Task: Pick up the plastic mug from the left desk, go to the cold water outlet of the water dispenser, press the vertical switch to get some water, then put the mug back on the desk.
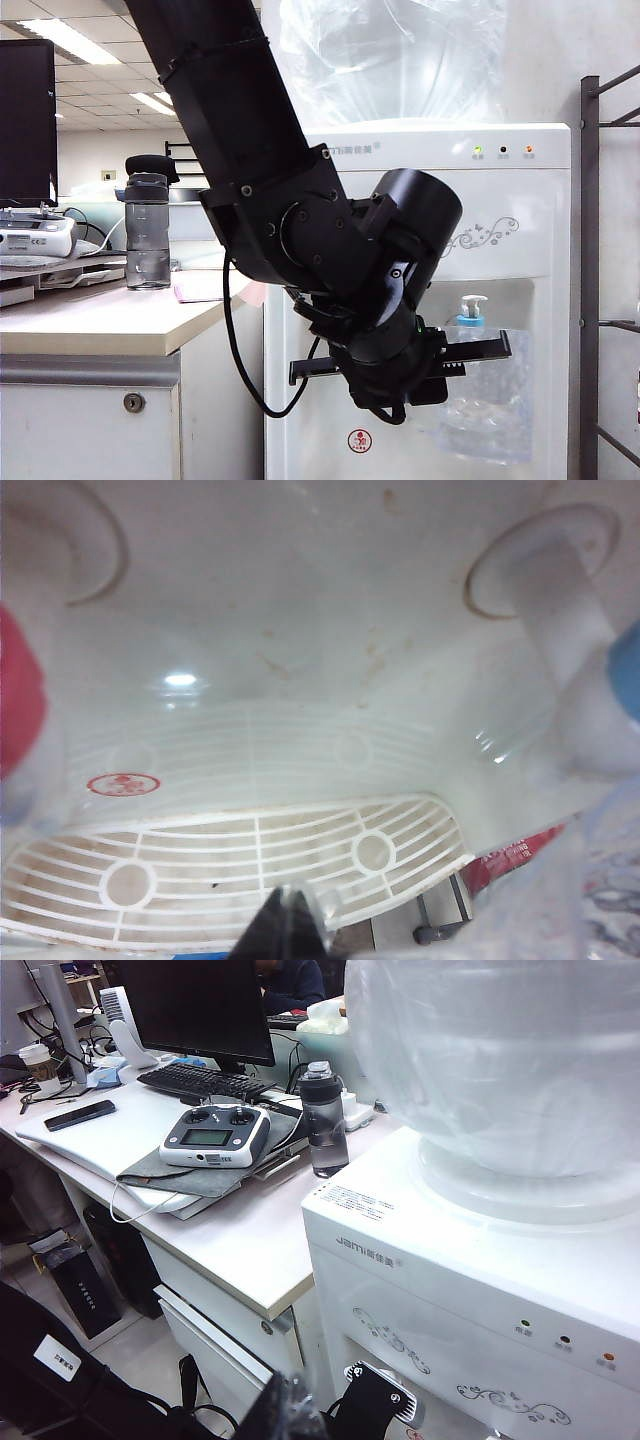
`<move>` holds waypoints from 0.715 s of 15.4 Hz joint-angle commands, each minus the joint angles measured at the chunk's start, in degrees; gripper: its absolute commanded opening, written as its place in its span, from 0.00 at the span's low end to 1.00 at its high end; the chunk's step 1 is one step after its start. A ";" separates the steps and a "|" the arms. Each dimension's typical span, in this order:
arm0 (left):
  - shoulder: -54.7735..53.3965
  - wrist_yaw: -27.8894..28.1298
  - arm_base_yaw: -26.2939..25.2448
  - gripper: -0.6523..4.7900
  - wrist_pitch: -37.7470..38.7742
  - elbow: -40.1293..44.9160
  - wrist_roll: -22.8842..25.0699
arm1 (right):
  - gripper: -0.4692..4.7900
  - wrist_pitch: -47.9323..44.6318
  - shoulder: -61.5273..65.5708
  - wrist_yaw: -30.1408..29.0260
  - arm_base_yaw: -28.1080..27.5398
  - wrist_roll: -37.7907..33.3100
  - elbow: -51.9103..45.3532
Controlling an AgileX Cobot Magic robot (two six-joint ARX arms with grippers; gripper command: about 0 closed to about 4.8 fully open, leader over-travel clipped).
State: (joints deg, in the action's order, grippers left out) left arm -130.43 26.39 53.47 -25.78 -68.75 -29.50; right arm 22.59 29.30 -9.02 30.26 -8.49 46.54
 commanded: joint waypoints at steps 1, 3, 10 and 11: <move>0.37 0.81 0.22 0.11 -1.70 -0.31 0.48 | 0.09 -1.03 -0.04 0.00 0.02 0.15 0.22; 0.42 0.83 0.31 0.11 -1.38 -0.17 2.01 | 0.09 -1.62 -0.07 -0.02 0.02 0.15 0.22; 2.14 1.03 1.18 0.11 1.07 0.50 1.42 | 0.09 -2.01 -0.04 0.15 0.00 0.17 0.22; 2.21 1.75 1.68 0.11 0.42 0.55 1.62 | 0.09 -2.29 -0.02 0.15 0.00 0.17 0.22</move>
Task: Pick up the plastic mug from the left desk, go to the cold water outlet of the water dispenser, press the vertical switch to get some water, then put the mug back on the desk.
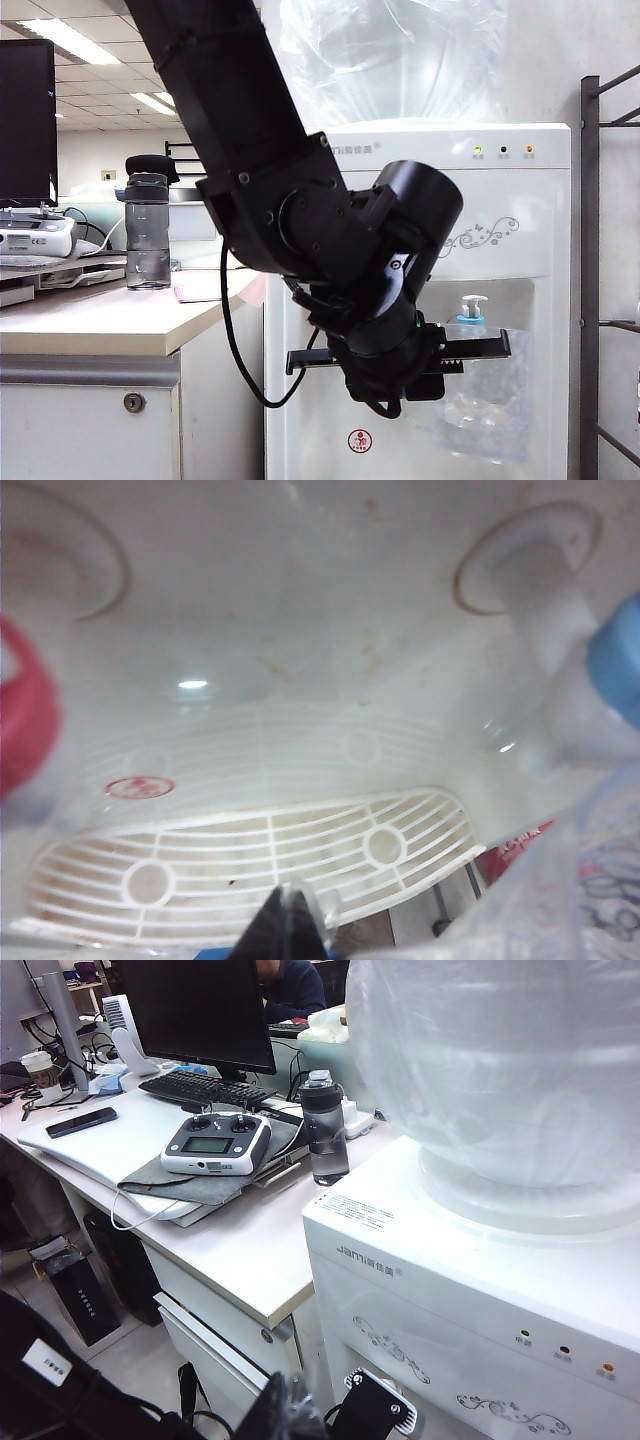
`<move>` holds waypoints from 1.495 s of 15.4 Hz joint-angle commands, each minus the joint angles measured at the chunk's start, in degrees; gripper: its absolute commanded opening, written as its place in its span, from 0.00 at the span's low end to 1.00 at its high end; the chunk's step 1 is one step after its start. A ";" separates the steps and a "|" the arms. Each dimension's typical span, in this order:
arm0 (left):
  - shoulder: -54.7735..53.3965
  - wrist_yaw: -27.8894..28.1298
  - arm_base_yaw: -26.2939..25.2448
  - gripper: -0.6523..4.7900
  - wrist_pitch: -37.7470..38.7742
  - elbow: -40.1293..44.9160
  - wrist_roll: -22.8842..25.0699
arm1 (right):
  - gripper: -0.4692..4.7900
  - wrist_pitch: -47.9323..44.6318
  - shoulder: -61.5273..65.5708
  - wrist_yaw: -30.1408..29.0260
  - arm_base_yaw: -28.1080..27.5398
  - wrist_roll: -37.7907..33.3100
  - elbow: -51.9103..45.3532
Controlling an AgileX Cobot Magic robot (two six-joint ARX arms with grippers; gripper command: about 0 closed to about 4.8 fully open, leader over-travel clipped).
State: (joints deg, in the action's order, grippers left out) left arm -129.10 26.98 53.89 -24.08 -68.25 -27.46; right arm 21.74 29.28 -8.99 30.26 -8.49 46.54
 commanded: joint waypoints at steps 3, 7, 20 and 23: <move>0.96 1.33 1.40 0.11 -1.27 0.11 -0.42 | 0.09 -1.44 -0.02 0.09 0.00 0.15 0.22; 1.90 2.71 2.51 0.11 -0.24 0.17 0.02 | 0.09 -1.86 -0.02 0.09 0.00 0.15 0.22; 3.72 4.28 2.43 0.11 -1.64 0.15 0.04 | 0.09 -1.31 -0.02 0.11 0.00 0.17 0.20; 4.48 4.28 2.45 0.11 -0.81 0.15 -0.37 | 0.09 -1.29 0.00 0.13 0.00 0.15 0.20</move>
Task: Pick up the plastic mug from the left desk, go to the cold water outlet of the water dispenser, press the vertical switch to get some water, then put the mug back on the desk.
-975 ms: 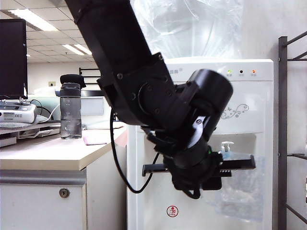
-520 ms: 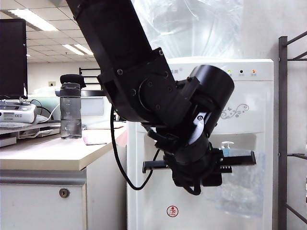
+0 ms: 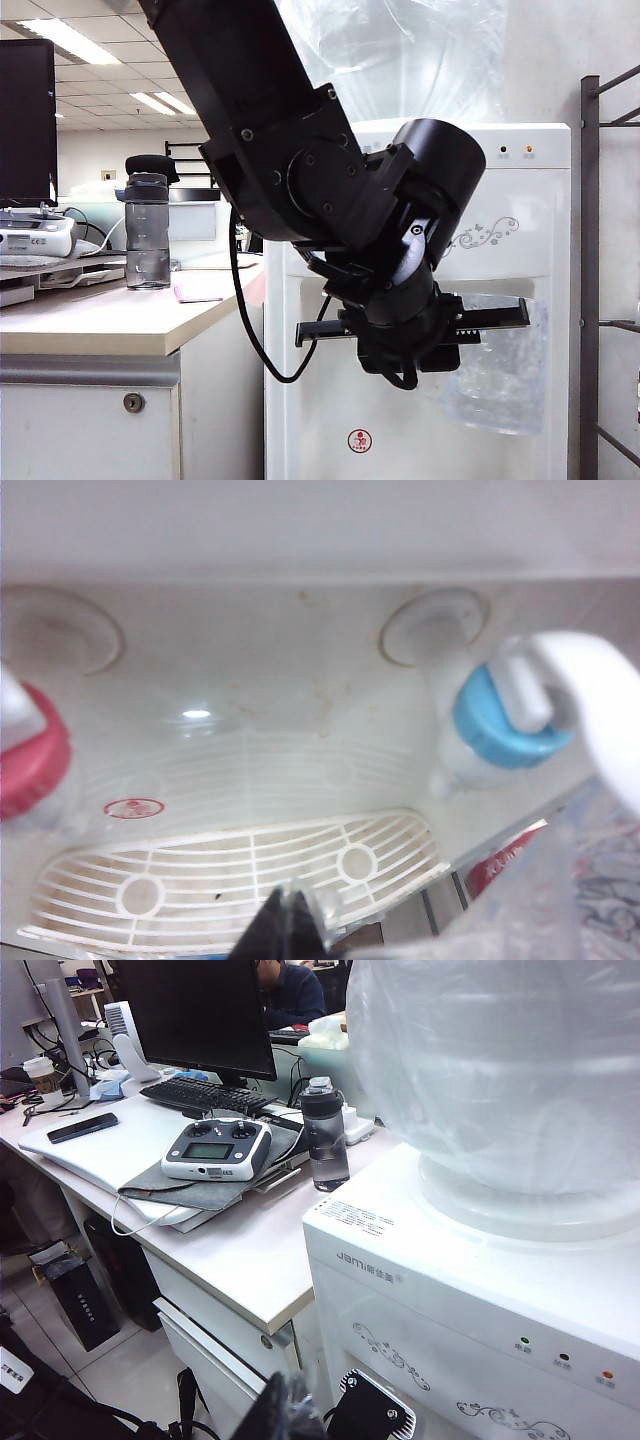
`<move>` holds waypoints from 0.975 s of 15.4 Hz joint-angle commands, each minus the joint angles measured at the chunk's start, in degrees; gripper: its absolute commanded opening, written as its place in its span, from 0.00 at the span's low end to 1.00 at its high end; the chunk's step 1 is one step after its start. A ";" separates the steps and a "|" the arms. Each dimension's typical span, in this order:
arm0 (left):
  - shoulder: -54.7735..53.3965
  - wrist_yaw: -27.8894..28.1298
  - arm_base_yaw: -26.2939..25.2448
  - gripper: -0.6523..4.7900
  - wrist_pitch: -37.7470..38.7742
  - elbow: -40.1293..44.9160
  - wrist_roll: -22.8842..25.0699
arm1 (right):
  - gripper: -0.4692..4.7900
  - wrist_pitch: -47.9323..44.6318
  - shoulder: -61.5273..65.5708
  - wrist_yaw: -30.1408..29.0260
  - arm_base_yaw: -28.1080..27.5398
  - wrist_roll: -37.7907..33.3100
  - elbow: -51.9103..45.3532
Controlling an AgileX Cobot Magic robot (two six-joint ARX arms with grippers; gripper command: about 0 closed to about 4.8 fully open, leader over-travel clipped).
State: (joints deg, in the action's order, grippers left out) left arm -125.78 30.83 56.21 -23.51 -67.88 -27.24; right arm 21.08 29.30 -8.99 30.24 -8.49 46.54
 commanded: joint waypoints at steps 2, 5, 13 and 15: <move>1.14 0.50 0.09 0.11 1.95 -0.22 -3.28 | 0.09 -0.66 -0.02 0.11 0.02 0.15 0.20; 1.07 1.09 0.02 0.11 8.96 -0.46 -3.26 | 0.09 -0.76 -0.02 0.11 0.02 0.15 0.20; 0.17 0.31 -1.77 0.11 9.09 -1.05 -3.21 | 0.09 -1.14 0.00 0.11 0.02 0.15 0.20; -0.04 -0.22 -1.77 0.11 9.33 -1.33 -1.75 | 0.09 -1.20 0.00 0.11 0.02 0.15 0.20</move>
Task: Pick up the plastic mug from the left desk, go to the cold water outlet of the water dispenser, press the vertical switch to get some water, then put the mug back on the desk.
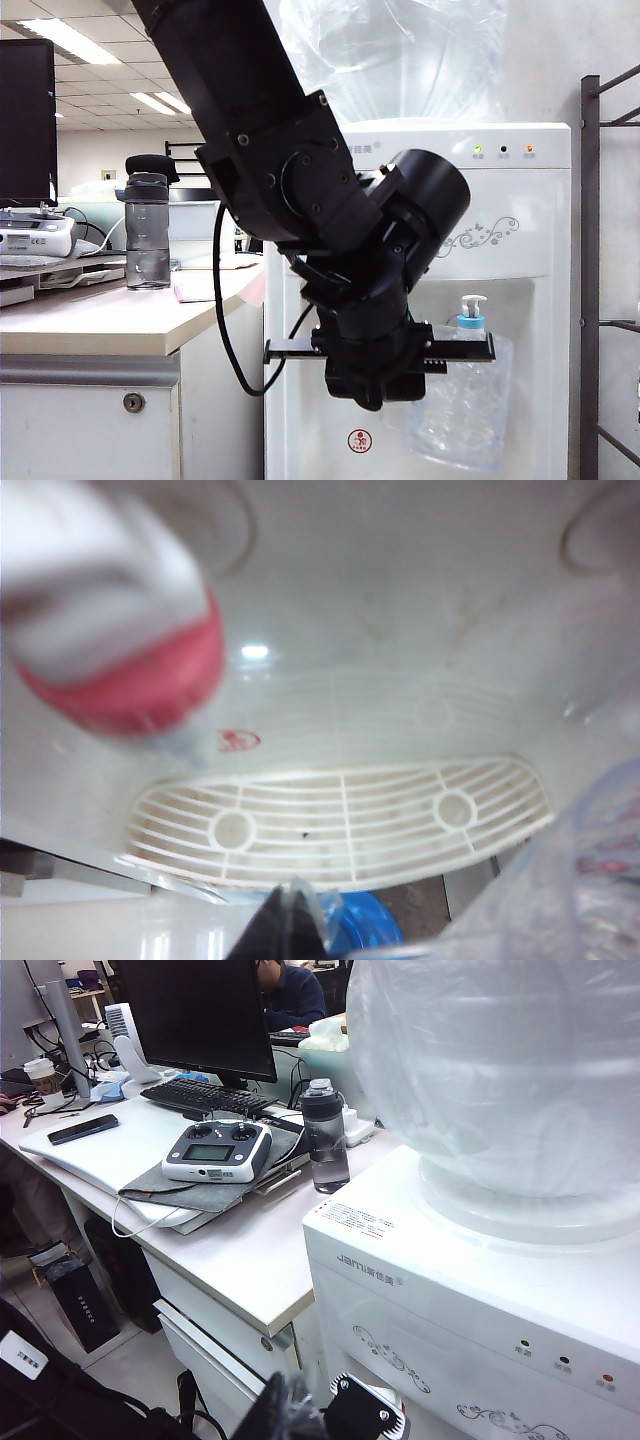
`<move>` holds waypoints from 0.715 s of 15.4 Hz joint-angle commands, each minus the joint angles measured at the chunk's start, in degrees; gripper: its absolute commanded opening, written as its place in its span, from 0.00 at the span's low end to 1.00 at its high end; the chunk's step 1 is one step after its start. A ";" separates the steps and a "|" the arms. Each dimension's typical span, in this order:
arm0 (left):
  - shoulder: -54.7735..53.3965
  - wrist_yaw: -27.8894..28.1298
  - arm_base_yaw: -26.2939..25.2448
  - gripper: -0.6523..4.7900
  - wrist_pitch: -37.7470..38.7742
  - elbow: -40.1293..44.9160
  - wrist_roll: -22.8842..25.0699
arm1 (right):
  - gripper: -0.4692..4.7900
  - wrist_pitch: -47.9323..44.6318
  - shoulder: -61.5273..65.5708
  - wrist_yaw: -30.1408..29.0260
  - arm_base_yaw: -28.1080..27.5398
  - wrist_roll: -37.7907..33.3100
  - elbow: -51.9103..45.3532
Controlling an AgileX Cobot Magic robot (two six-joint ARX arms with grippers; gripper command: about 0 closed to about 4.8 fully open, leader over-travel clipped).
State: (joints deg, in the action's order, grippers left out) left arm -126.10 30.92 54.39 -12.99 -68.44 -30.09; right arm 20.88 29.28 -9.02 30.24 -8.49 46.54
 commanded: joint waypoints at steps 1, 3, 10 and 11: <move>-0.52 -0.42 -0.04 0.11 -1.05 -1.77 2.97 | 0.09 -1.01 0.02 0.13 0.04 0.15 0.20; -1.90 -1.40 -0.24 0.11 -0.79 -3.52 3.74 | 0.09 -1.03 0.02 0.11 0.04 0.13 0.20; -3.04 -2.89 -1.25 0.11 3.74 -5.60 4.11 | 0.09 -1.05 -0.04 0.00 0.04 0.13 0.20; -3.23 -2.91 -1.57 0.11 3.96 -5.66 4.11 | 0.09 -1.09 -0.04 -0.02 0.04 0.13 0.20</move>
State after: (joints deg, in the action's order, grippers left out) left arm -129.40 27.97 52.84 -8.58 -73.76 -26.13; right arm 20.88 29.26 -9.02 30.26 -8.49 46.54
